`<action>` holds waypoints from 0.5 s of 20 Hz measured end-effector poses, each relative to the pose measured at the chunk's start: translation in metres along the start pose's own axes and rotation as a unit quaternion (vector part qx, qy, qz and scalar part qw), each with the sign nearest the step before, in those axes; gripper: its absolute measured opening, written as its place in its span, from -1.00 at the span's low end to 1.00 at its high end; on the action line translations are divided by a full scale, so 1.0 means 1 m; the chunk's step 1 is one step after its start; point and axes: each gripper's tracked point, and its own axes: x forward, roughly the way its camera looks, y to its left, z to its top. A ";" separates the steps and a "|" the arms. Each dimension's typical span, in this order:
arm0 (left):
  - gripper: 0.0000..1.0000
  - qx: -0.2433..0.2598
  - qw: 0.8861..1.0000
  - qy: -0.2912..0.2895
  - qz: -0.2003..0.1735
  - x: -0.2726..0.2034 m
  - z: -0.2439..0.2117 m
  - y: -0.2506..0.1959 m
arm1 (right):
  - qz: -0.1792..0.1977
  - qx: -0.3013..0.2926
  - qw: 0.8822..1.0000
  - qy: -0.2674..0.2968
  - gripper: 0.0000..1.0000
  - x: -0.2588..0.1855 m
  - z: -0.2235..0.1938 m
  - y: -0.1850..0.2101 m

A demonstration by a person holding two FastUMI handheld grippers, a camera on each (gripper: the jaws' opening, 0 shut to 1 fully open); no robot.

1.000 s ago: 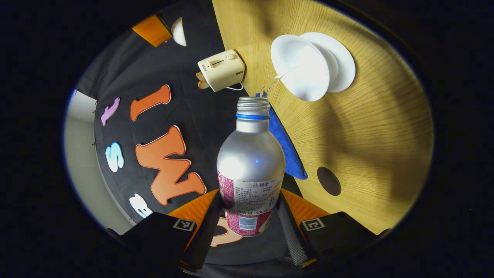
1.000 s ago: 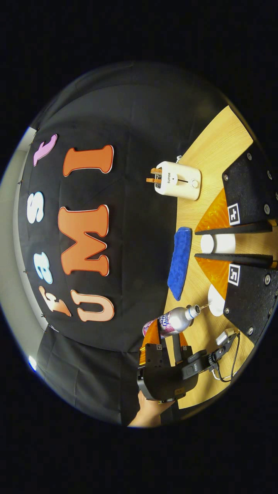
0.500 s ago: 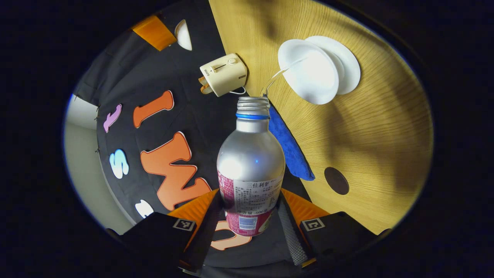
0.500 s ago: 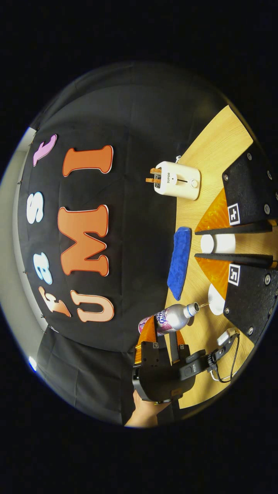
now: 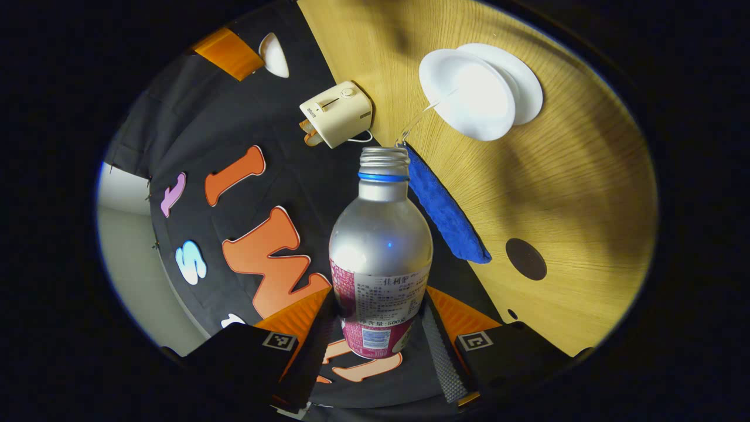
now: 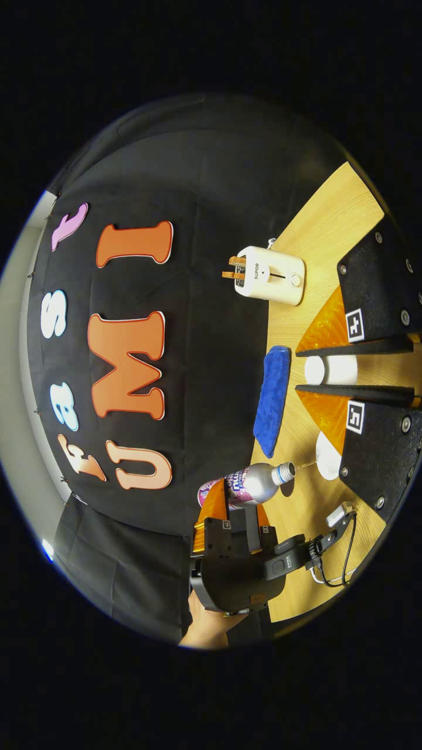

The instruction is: Open the teacup lid with one hand, grasp the water bottle and pour water into the teacup with the other hand; after pouring, place the water bottle on the coaster and then close the teacup lid.

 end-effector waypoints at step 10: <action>0.70 0.026 1.000 -0.003 0.005 0.004 0.002 -0.003 | 0.005 -0.006 1.000 0.002 -0.56 0.002 -0.001 0.001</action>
